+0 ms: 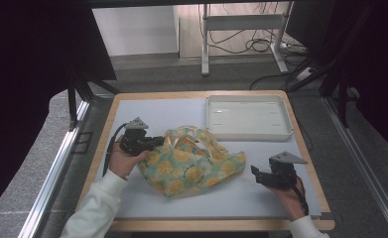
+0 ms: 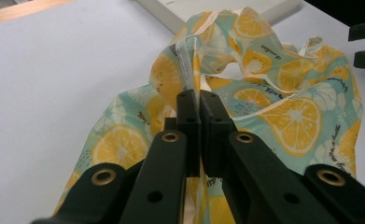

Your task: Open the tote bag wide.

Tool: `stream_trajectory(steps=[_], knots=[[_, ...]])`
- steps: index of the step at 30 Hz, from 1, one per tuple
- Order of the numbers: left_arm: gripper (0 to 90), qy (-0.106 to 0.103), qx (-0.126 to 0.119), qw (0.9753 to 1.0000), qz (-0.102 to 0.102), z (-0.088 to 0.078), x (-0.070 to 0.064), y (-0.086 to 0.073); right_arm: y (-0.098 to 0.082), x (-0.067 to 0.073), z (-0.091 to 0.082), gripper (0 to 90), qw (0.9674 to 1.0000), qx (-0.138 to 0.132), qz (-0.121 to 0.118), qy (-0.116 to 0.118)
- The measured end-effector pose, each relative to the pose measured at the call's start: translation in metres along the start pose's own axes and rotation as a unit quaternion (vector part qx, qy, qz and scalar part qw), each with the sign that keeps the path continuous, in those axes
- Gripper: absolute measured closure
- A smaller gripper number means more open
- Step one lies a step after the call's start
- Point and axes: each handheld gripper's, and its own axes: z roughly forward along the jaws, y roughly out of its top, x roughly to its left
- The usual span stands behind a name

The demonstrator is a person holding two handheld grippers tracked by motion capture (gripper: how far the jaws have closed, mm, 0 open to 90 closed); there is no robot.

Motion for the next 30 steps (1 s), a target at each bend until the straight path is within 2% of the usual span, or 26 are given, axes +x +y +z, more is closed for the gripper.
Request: stream_trajectory(steps=[4,7,9,11,12,14,17,19,24,27,30], knots=[[88.3,0.001,0.001,1.0000,0.000,0.001,0.000,0.000,0.009,0.000,-0.007,26.0,0.9999,-0.014,-0.003,0.008],[88.4,-0.003,0.004,1.0000,0.000,0.003,-0.002,-0.002,0.023,0.005,-0.014,30.3,0.9993,-0.033,-0.011,0.017],[88.4,-0.003,0.007,1.0000,0.002,0.003,-0.001,-0.002,0.027,0.007,-0.015,31.8,0.9991,-0.034,-0.014,0.020],[88.5,-0.005,0.008,1.0000,0.002,0.005,-0.001,-0.003,0.040,0.015,-0.015,37.5,0.9982,-0.039,-0.025,0.039],[88.5,-0.005,0.009,0.9999,0.002,0.005,-0.001,-0.003,0.040,0.015,-0.015,37.5,0.9982,-0.039,-0.025,0.039],[88.6,-0.005,0.009,0.9999,0.001,0.005,-0.001,-0.003,0.048,0.021,-0.013,40.9,0.9973,-0.040,-0.036,0.049],[88.7,-0.005,0.009,0.9999,0.001,0.005,-0.002,-0.003,0.058,0.032,-0.010,42.9,0.9962,-0.041,-0.059,0.049],[88.7,-0.005,0.009,0.9999,0.001,0.005,-0.002,-0.003,0.067,0.039,-0.005,43.6,0.9951,-0.039,-0.070,0.058],[88.6,-0.007,0.009,0.9999,0.000,0.004,-0.003,-0.003,0.078,0.048,0.003,43.5,0.9937,-0.036,-0.082,0.068],[88.5,-0.006,0.008,0.9999,-0.001,0.004,-0.002,-0.003,0.087,0.057,0.010,43.4,0.9927,-0.039,-0.084,0.077],[88.4,-0.007,0.007,1.0000,-0.001,0.003,-0.002,-0.004,0.090,0.060,0.014,43.4,0.9924,-0.036,-0.084,0.082]])
